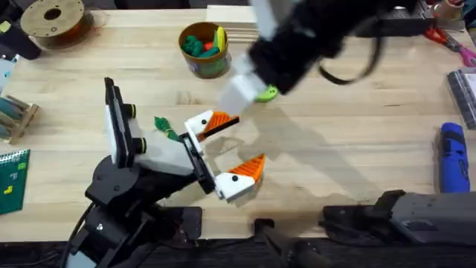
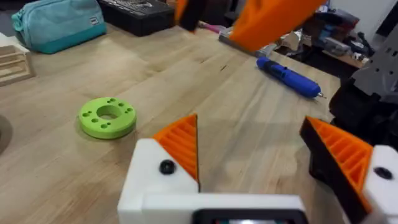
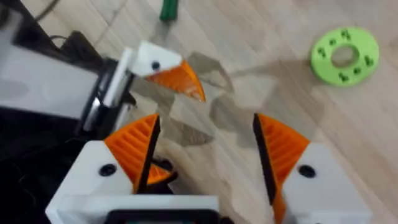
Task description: Pick up the gripper from the table and insert it into the empty holder that is missing its gripper. Then pick up a screw, insert it into the mounting hole, and use the screwdriver to tighten it. Finally, clean up the table by picking up the vegetable and placing it into the bucket.
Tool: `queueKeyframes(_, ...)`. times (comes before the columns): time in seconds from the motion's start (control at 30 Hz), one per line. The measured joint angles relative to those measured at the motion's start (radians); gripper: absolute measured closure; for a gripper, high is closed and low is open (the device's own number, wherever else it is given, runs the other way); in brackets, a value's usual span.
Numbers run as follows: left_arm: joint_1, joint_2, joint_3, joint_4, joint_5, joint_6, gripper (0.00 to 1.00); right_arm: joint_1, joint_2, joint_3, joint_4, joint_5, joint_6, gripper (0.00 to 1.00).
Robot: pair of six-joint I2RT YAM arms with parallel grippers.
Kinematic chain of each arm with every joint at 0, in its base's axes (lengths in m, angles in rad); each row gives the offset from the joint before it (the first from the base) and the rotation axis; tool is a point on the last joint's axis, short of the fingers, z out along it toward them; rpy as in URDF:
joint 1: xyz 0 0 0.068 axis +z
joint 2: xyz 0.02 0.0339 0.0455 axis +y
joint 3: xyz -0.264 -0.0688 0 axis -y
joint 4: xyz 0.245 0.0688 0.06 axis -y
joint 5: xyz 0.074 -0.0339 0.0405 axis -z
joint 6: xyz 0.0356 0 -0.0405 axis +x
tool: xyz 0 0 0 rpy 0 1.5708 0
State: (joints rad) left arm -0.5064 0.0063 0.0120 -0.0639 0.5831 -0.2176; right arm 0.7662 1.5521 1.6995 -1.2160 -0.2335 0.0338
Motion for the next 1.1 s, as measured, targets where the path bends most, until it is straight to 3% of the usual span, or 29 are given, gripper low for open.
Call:
queueKeyframes(0.37, 0.000, 0.000, 0.000, 0.000, 0.000, 0.000, 0.014, -0.193, -0.431, -0.360, 0.008, -0.151, -0.009, 0.126)
queueKeyframes(0.53, 0.000, 0.000, 0.000, 0.000, 0.000, 0.000, 0.014, -0.221, -0.589, -0.414, -0.009, -0.248, -0.040, 0.126)
queueKeyframes(0.77, 0.000, 0.000, 0.000, 0.000, 0.000, 0.000, 0.049, -0.222, -0.670, -0.424, -0.077, -0.291, -0.102, 0.126)
queueKeyframes(0.87, 0.000, 0.000, 0.000, 0.000, 0.000, -0.002, 0.247, -0.222, -0.668, -0.425, -0.077, -0.293, -0.118, 0.124)
queueKeyframes(1.0, 0.000, 0.000, 0.000, 0.000, -0.002, 0.002, 0.846, -0.222, -0.665, -0.427, -0.077, -0.295, -0.136, 0.124)
queueKeyframes(1.03, 0.000, 0.000, 0.000, 0.000, -0.002, 0.007, 0.956, -0.222, -0.663, -0.427, -0.077, -0.295, -0.138, 0.124)
queueKeyframes(1.1, 0.000, 0.000, 0.000, 0.000, -0.003, 0.007, 0.991, -0.222, -0.656, -0.427, -0.077, -0.295, -0.140, 0.125)
